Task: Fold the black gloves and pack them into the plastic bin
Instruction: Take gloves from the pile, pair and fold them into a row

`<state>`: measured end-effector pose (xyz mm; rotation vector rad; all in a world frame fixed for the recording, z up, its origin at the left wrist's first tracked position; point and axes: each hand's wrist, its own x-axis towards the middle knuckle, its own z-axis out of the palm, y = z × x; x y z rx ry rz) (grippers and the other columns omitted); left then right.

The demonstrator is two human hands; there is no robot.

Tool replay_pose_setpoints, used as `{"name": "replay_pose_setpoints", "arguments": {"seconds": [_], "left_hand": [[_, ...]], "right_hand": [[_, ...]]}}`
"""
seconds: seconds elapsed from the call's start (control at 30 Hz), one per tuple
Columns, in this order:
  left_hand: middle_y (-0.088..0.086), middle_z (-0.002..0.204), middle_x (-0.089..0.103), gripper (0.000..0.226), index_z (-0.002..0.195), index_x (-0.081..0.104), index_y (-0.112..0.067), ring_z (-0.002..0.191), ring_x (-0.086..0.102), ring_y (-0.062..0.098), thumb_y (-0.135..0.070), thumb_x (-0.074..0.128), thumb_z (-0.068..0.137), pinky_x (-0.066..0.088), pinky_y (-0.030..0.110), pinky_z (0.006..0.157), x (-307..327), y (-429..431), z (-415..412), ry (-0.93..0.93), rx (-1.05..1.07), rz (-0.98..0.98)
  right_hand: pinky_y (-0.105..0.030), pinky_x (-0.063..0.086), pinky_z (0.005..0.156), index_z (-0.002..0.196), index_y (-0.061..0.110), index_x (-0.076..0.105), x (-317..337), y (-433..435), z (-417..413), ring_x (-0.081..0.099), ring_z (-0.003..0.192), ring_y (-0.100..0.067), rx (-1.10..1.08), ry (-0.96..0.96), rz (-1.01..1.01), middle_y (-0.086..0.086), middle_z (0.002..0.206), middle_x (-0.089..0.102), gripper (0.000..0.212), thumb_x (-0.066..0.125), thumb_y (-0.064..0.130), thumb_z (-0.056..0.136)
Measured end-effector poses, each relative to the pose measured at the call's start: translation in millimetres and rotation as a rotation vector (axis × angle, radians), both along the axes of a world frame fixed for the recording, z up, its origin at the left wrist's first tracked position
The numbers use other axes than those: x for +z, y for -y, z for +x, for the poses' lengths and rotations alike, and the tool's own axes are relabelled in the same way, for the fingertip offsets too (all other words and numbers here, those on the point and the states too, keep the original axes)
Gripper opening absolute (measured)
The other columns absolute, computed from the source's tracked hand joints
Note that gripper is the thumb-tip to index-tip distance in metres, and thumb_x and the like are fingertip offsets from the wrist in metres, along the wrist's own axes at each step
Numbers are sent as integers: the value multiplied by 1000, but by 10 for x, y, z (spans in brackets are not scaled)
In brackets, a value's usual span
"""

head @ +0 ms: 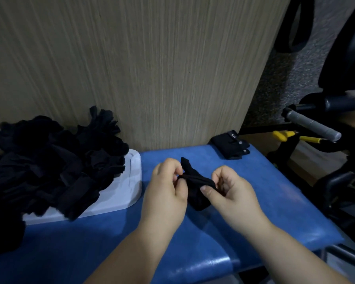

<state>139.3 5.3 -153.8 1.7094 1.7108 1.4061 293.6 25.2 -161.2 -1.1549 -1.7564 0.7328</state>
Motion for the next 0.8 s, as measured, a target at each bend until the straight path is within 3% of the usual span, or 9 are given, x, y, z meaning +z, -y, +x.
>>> {"name": "replay_pose_setpoints", "arguments": {"seconds": [0.1,0.23,0.33,0.5,0.6,0.67,0.73,0.8], "left_hand": [[-11,77,42,27,77,40,-32,63,43,2,-10,52,87,36,16,55,-15,-33,17,0,16,-20],[-10,67,42,23,77,40,-29,58,41,5,-14,52,90,36,15,53,-13,-64,46,15,7,-24],[-10,67,42,25,76,38,-28,55,39,5,-17,53,91,35,14,52,-17,-82,62,18,-1,-38],[-8,73,39,28,72,34,-24,55,36,7,-20,53,93,33,16,52,-39,-104,68,31,55,-53],[-5,65,42,23,76,37,-22,52,38,7,-18,53,93,35,16,50,-19,-119,39,102,49,-65],[-3,72,52,17,84,44,-26,58,48,4,-16,54,92,40,13,54,6,-120,31,187,17,-79],[-6,75,57,17,85,49,-30,62,53,2,-17,56,92,45,15,59,2,-123,35,244,-20,-91],[-10,71,58,19,79,53,-33,66,57,7,-18,58,91,55,27,68,-24,-129,32,272,-40,-104]], "right_hand": [[-17,30,49,71,21,40,-7,-3,-20,37,51,-5,-29,51,34,12,53,42,31,68,15,83],[-18,30,49,72,17,37,1,-9,-55,35,51,-4,-22,18,-25,12,53,40,31,64,13,88],[-17,31,49,71,16,36,28,-28,-60,33,49,-2,13,-92,-108,12,51,39,32,61,11,90],[-23,31,55,76,21,43,55,-92,-14,30,60,-12,222,-387,-310,-2,63,30,23,63,32,78],[-22,43,66,100,10,52,45,-123,65,47,68,-15,437,-507,-414,-11,72,43,40,71,28,70],[-26,48,73,113,5,53,28,-126,88,56,78,-22,518,-504,-428,-13,81,54,52,74,18,68],[-33,47,76,112,5,56,15,-125,76,56,81,-28,456,-491,-396,-17,83,56,53,77,18,65],[-37,47,77,108,5,58,24,-124,63,57,80,-29,347,-498,-370,-15,78,58,52,79,20,63]]}}
